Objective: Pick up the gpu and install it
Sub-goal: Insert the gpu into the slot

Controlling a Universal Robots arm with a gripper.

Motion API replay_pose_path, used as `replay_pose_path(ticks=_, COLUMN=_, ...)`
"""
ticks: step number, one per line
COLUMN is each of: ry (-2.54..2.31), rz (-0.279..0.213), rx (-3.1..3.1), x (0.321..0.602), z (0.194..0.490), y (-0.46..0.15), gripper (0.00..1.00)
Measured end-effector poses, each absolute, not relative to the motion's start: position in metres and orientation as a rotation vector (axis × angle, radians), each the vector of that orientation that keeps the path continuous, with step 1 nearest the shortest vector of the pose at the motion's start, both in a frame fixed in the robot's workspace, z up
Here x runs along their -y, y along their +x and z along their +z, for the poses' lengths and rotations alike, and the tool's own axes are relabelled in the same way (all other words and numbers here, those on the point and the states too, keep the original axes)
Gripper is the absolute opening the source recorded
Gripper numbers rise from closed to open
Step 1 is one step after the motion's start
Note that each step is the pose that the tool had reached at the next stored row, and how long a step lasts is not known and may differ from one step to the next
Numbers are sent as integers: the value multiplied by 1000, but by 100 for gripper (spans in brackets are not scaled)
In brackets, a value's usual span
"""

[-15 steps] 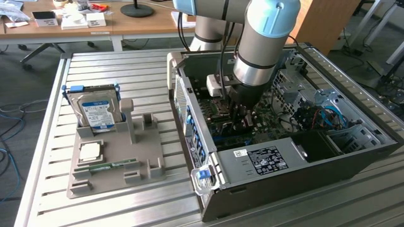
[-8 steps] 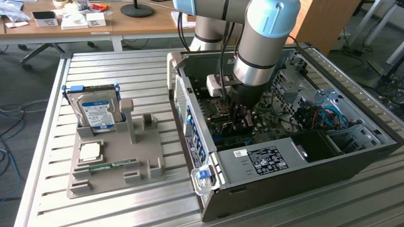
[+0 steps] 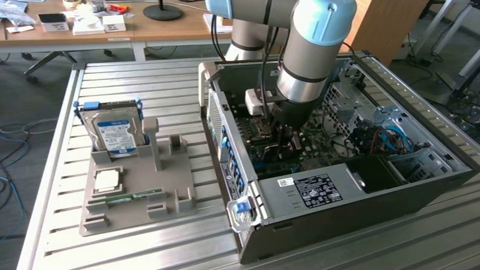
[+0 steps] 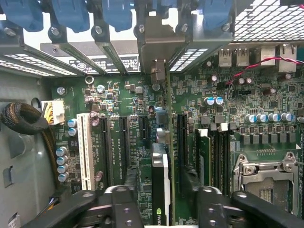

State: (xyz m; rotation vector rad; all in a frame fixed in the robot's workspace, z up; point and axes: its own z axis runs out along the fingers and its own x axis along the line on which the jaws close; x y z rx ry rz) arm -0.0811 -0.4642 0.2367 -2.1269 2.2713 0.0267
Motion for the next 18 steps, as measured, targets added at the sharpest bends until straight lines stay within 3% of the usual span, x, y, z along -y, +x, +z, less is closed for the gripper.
replay_pose_path(ticks=1, ry=-2127, rz=27, rx=-2271, x=464, z=237, y=-81, gripper=52)
replay_pose_path(ticks=7, ry=-2127, rz=27, rx=-2271, x=464, z=241, y=-81, gripper=52)
replay_pose_path(ticks=18, ry=-2127, rz=27, rx=-2271, x=464, z=281, y=-81, gripper=52)
